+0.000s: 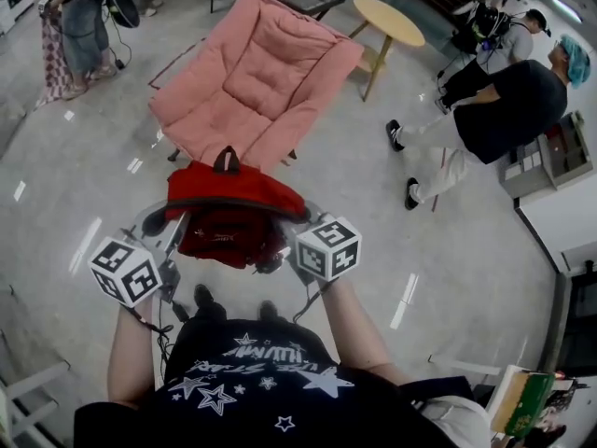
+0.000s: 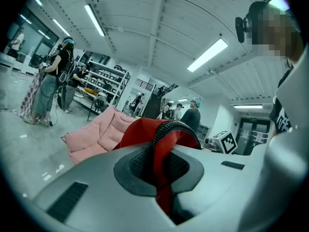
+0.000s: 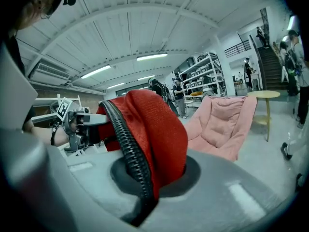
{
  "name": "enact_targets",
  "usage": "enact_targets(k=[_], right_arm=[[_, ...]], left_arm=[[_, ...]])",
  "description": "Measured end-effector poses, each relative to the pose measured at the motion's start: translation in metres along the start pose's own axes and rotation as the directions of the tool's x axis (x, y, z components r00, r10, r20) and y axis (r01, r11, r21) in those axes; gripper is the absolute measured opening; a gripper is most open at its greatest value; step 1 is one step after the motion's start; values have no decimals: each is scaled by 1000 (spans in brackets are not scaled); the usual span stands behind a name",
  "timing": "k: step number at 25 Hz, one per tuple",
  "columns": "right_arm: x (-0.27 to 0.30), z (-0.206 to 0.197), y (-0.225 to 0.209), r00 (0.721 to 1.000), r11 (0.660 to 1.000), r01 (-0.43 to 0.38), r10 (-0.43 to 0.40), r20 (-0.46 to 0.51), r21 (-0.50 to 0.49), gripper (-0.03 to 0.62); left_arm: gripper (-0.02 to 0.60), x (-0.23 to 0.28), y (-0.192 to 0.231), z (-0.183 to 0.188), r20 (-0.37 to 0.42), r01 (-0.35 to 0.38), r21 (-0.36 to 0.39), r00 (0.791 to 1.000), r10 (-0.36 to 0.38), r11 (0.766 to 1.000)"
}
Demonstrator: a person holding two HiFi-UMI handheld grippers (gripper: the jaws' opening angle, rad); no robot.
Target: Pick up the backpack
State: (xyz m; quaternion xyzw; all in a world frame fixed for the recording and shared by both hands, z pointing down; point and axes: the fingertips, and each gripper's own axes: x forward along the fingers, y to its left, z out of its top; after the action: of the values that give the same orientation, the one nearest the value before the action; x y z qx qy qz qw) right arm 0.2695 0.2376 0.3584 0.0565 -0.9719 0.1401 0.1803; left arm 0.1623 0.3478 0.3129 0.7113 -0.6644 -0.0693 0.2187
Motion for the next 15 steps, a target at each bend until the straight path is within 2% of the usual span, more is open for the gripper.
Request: enact_targets(k=[7, 12, 15], right_arm=[[-8, -3, -8, 999, 998, -49, 48, -22, -26, 8], [5, 7, -5, 997, 997, -72, 71, -37, -29, 8], [-38, -2, -12, 996, 996, -85, 84, -33, -36, 8]], left_arm=[[18, 3, -13, -8, 16, -53, -25, 998, 53, 998], [18, -1, 0, 0, 17, -74, -48, 997, 75, 996], [18, 3, -46, -14, 23, -90, -43, 996, 91, 995]])
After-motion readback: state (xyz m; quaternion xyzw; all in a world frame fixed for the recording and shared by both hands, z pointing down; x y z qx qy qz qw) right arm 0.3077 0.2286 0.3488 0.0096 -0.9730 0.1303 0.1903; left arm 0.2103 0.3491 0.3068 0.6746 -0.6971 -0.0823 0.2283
